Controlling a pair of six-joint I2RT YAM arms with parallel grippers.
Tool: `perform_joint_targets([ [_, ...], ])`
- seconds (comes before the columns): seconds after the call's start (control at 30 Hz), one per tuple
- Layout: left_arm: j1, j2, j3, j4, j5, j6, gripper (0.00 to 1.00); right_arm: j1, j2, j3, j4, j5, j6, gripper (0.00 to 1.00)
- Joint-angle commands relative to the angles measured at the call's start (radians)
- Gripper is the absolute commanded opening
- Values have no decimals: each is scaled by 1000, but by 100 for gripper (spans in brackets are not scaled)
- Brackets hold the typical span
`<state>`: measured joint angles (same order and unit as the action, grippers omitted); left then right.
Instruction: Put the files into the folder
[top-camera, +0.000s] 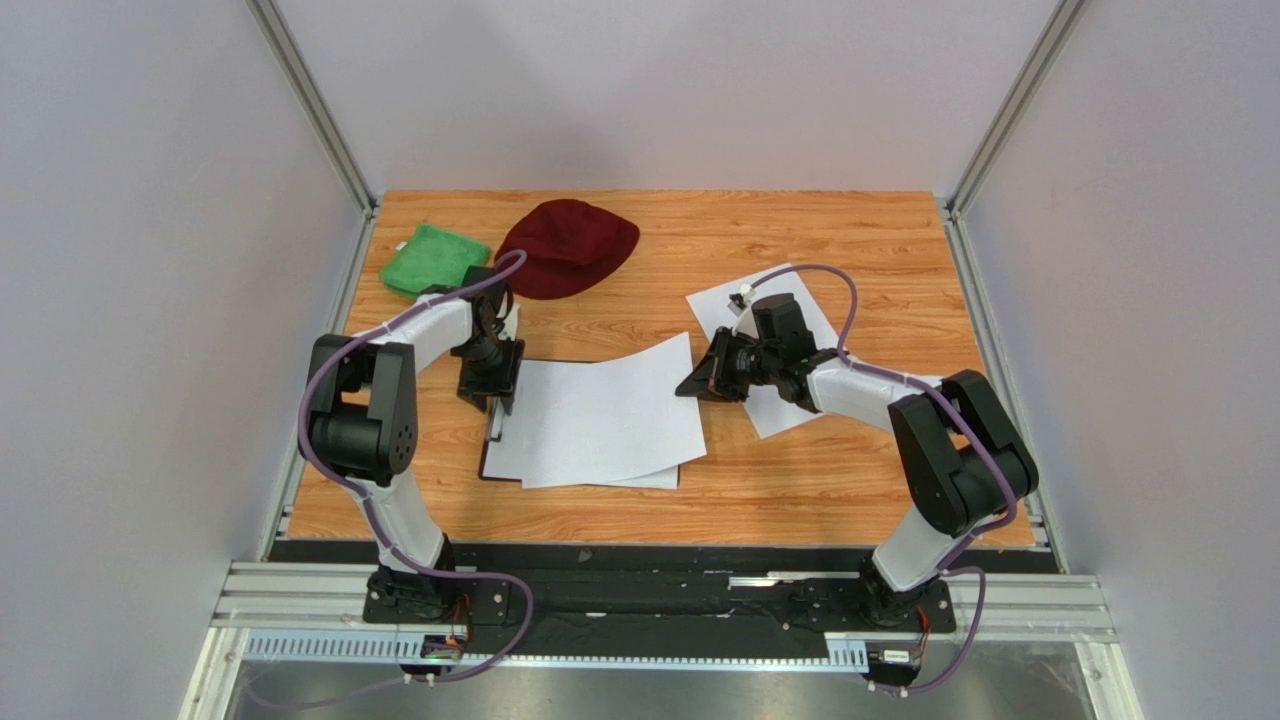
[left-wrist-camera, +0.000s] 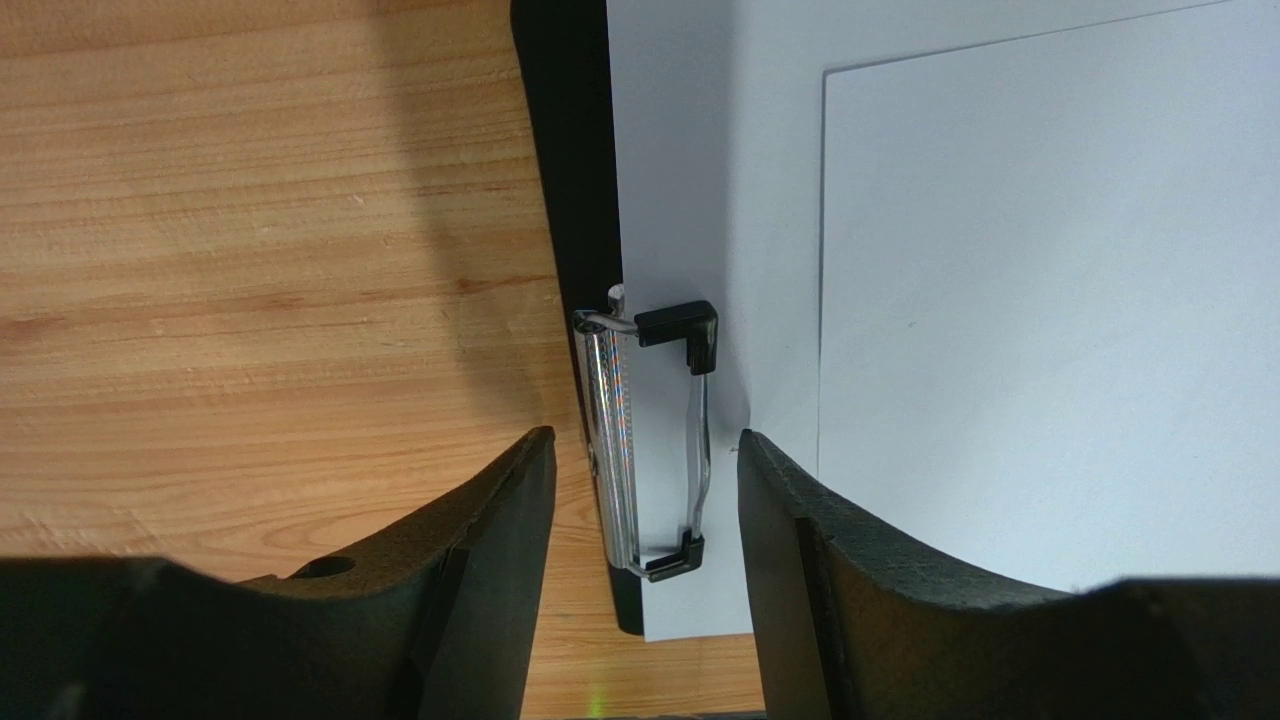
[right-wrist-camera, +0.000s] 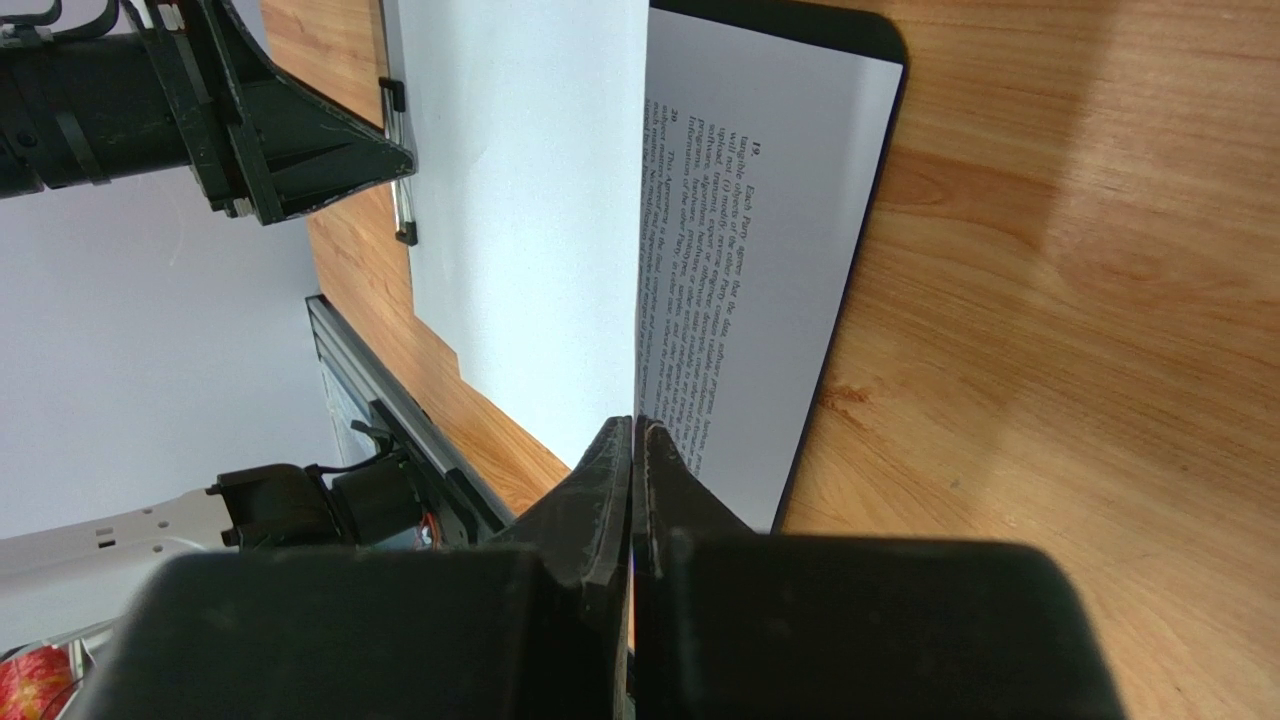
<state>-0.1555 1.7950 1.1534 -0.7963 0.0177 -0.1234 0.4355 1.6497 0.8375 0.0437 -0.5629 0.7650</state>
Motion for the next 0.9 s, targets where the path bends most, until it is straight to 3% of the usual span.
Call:
perform_joint_targets([
  [0.0, -1, 17, 3, -14, 2, 19, 52, 0, -18, 0, 41, 31, 2, 0],
  [0.17, -1, 29, 2, -20, 10, 10, 47, 0, -2, 3, 44, 35, -1, 0],
  [0.4, -4, 47, 5, -18, 45, -8, 27, -1, 33, 25, 42, 47, -10, 0],
  [0.5, -6, 52, 8, -18, 77, -19, 24, -1, 51, 43, 38, 47, -15, 0],
  [0.57, -10, 50, 8, -21, 79, -21, 25, -3, 62, 49, 44, 47, -4, 0],
  [0.6, -10, 50, 8, -20, 79, -28, 35, -1, 65, 51, 47, 49, 2, 0],
  [0.7, -12, 50, 6, -23, 79, -36, 46, -1, 65, 54, 50, 61, 22, 0],
  [0.77, -12, 55, 12, -24, 65, -38, 44, -1, 56, 48, 48, 75, 36, 0],
  [0.8, -12, 58, 19, -29, 62, -38, 36, 0, 53, 43, 53, 84, 49, 0],
  [0.87, -12, 60, 19, -30, 60, -38, 31, 3, 42, 32, 56, 95, 62, 0],
])
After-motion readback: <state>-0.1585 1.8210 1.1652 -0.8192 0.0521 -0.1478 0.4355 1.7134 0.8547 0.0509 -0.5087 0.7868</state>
